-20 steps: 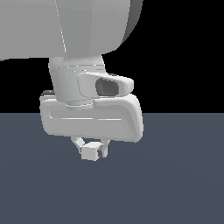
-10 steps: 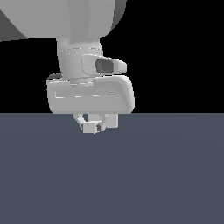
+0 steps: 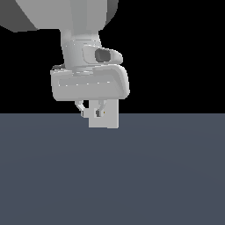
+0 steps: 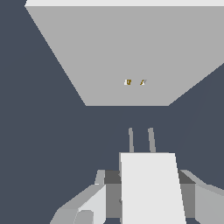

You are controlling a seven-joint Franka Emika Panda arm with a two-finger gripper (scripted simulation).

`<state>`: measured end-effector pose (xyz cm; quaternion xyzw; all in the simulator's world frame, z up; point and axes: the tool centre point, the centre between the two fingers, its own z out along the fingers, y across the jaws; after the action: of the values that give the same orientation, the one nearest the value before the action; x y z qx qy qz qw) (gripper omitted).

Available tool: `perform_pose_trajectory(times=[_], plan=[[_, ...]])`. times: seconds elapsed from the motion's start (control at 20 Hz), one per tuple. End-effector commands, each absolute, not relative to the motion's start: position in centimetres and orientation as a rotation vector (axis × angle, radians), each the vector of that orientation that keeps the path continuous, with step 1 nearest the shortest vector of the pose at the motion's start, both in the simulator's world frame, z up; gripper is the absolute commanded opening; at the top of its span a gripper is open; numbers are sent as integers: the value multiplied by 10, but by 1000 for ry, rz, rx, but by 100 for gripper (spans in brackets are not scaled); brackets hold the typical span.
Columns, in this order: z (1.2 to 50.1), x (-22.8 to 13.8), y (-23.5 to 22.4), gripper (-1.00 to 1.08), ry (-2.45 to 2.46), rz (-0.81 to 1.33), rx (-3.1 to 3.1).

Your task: Plug the charger into the wall socket.

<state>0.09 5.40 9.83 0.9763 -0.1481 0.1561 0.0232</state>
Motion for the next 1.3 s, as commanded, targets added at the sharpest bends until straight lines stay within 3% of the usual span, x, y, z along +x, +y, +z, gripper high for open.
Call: perform_pose_trajectory(times=[0.0,0.6,1.25], plan=[[101,4,55,-100,-457,482,3023],[100,7,54,-100,-456,482,3023],[100,46,42,-100,-457,481,3024]])
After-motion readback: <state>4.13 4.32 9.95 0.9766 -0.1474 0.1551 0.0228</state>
